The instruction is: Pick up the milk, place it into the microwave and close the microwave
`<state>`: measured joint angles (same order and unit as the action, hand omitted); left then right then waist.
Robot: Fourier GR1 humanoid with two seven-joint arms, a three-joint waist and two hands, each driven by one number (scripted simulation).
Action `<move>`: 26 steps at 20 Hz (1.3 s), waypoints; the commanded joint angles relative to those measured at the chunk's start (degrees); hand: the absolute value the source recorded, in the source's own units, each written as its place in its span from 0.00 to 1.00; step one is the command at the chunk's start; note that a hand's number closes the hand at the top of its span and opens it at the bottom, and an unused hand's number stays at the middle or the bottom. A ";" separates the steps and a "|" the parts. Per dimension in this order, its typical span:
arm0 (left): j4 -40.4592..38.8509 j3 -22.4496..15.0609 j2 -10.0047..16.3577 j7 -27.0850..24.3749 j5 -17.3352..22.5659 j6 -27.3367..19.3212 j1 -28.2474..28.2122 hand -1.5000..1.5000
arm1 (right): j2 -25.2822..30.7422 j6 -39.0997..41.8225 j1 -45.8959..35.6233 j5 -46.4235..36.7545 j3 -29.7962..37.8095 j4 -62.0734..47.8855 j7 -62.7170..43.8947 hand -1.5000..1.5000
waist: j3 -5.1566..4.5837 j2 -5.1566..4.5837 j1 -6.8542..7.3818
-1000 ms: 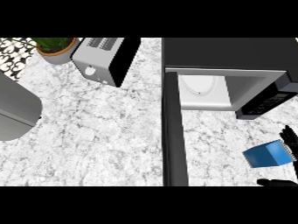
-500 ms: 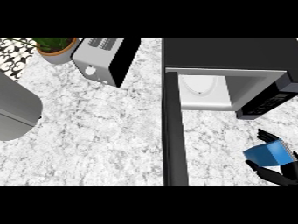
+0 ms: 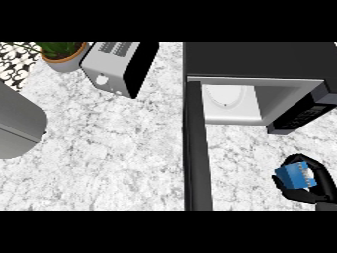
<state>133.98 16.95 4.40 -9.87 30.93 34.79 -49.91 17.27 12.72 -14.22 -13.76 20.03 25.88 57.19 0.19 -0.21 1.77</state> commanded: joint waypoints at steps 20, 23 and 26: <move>5.40 4.41 3.64 2.23 13.03 0.39 -3.22 0.00 | -10.71 -10.90 -11.34 0.66 -0.90 0.53 2.82 1.00 | -0.11 0.13 -0.94; 3.23 4.32 3.07 1.86 10.57 1.34 -1.53 0.00 | -8.21 -10.00 -15.85 1.37 0.07 -1.53 -1.96 1.00 | -0.12 0.07 -0.68; 2.28 7.43 6.97 3.60 14.82 -0.95 1.31 0.00 | -7.11 -10.76 -19.67 0.95 0.36 -4.81 -2.76 1.00 | -0.06 -0.26 -0.34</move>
<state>132.91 21.11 8.05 -8.27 37.30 35.44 -50.77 8.38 2.74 -29.69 -12.67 19.88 23.99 56.02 0.10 -0.22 1.21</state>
